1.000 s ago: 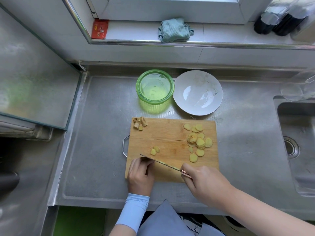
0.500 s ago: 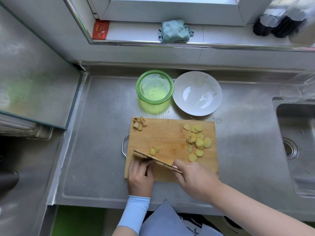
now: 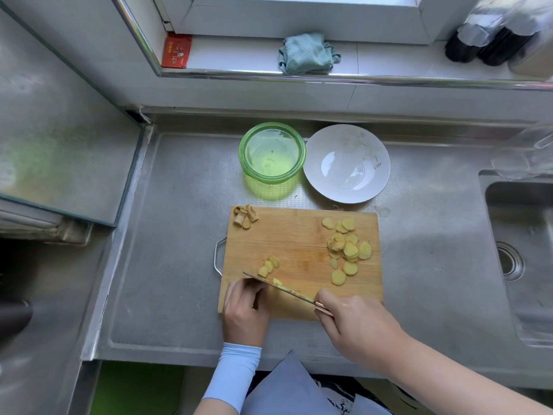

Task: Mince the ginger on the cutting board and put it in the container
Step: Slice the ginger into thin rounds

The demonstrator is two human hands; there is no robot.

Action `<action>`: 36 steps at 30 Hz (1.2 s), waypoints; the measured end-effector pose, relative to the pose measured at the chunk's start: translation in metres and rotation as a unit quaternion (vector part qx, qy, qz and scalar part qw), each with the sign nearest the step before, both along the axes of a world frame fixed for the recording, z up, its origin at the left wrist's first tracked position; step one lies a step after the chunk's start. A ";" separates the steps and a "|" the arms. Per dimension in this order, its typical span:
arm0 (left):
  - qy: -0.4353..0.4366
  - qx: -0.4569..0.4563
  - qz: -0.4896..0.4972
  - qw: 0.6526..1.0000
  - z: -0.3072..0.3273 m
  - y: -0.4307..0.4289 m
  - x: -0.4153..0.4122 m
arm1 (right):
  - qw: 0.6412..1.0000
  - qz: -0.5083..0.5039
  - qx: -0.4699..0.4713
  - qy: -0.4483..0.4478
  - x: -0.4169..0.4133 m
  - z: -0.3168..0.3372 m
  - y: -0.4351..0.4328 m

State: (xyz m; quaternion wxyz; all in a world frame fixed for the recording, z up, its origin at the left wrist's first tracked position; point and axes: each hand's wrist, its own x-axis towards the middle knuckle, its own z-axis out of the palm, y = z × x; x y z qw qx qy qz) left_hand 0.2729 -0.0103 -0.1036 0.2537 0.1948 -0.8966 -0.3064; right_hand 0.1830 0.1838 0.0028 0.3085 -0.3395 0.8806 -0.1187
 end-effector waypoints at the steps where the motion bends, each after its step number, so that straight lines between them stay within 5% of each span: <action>1: 0.001 0.001 0.002 1.000 0.000 0.000 0.000 | 1.000 0.000 0.002 -0.002 -0.001 0.001 -0.001; 14: -0.026 -0.040 0.016 0.999 -0.006 0.000 0.008 | 1.000 0.012 0.005 -0.005 -0.005 -0.009 -0.026; 19: -0.057 0.027 0.087 0.994 -0.002 0.003 0.028 | 1.000 0.000 0.004 -0.017 -0.010 -0.006 -0.026; 36: -0.160 0.042 0.091 0.982 0.016 0.002 -0.021 | 0.989 -0.116 -0.018 -0.095 -0.035 -0.006 -0.023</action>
